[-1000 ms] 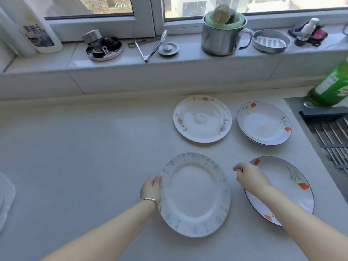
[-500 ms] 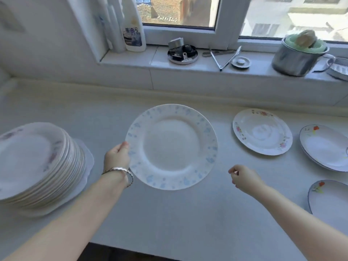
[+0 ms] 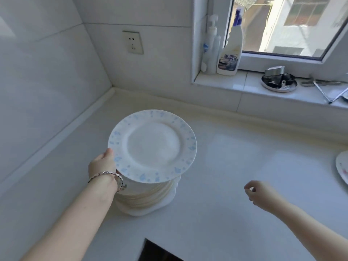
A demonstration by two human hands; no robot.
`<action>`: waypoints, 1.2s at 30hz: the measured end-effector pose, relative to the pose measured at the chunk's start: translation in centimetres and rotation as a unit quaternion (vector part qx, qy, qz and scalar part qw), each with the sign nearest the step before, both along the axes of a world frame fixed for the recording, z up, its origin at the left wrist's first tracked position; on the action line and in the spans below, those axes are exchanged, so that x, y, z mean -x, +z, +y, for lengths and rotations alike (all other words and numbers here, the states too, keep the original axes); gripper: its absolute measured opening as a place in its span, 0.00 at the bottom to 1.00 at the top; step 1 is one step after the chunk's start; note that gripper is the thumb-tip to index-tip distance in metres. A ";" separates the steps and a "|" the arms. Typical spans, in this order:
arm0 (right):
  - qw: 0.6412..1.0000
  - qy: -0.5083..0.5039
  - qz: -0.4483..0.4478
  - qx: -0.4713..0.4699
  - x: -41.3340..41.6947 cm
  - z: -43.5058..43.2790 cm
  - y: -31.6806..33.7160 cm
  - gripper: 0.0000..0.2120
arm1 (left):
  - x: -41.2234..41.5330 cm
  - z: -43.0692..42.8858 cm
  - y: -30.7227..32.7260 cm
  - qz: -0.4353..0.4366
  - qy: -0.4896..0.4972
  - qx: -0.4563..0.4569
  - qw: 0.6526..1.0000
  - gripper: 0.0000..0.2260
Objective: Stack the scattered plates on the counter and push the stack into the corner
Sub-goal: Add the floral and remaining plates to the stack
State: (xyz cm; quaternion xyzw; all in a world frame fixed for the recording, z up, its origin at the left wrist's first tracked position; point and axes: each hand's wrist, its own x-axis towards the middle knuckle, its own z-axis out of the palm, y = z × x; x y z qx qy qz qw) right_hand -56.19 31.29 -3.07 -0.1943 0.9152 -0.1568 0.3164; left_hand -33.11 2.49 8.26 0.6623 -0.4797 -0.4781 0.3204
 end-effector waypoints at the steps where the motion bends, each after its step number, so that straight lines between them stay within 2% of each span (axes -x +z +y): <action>1: 1.000 0.010 0.006 -0.004 -0.4 -0.7 -0.1 0.05 | -0.7 -0.7 -0.3 -0.003 0.009 -0.001 1.000 0.14; 6: 0.999 0.036 0.020 -0.023 -1.1 -2.9 0.1 0.05 | -2.5 -2.2 -1.9 -0.055 -0.002 0.001 0.999 0.10; 16: 0.997 0.065 0.031 -0.037 -1.4 -4.9 0.3 0.05 | -4.4 -3.1 -5.1 -0.088 0.009 -0.011 0.996 0.11; 19: 0.996 0.067 0.025 -0.044 -1.5 -5.2 0.2 0.04 | -5.1 -3.9 -5.4 -0.076 -0.012 -0.033 0.996 0.09; 21: 0.996 0.071 0.023 -0.052 -1.6 -5.4 0.2 0.04 | -5.7 -4.7 -5.7 -0.111 -0.058 -0.028 0.992 0.10; 23: 0.995 0.076 0.023 -0.056 -1.6 -5.6 0.2 0.05 | -5.8 -4.9 -5.2 -0.192 -0.130 -0.001 0.973 0.11; 26: 0.995 0.080 0.021 -0.052 -1.7 -6.1 0.2 0.04 | -6.1 -4.7 -5.0 -0.323 -0.234 0.051 0.916 0.18; 28: 0.995 0.083 0.022 -0.050 -1.8 -6.1 0.2 0.04 | -6.4 -4.5 -4.8 -0.395 -0.259 0.080 0.878 0.19; 30: 0.994 0.089 0.026 -0.057 -1.8 -6.0 0.1 0.04 | -6.5 -4.7 -4.8 -0.421 -0.258 0.102 0.864 0.17; 31: 0.994 0.092 0.027 -0.060 -1.8 -5.9 0.1 0.04 | -6.3 -4.8 -4.8 -0.415 -0.254 0.104 0.867 0.15; 33: 0.993 0.095 0.028 -0.062 -1.7 -5.7 0.0 0.05 | -5.6 -4.6 -4.7 -0.349 -0.233 0.099 0.903 0.13; 36: 0.993 0.095 0.026 -0.064 -1.9 -5.7 -0.2 0.08 | -4.2 -4.0 -5.1 -0.183 -0.207 0.043 0.960 0.21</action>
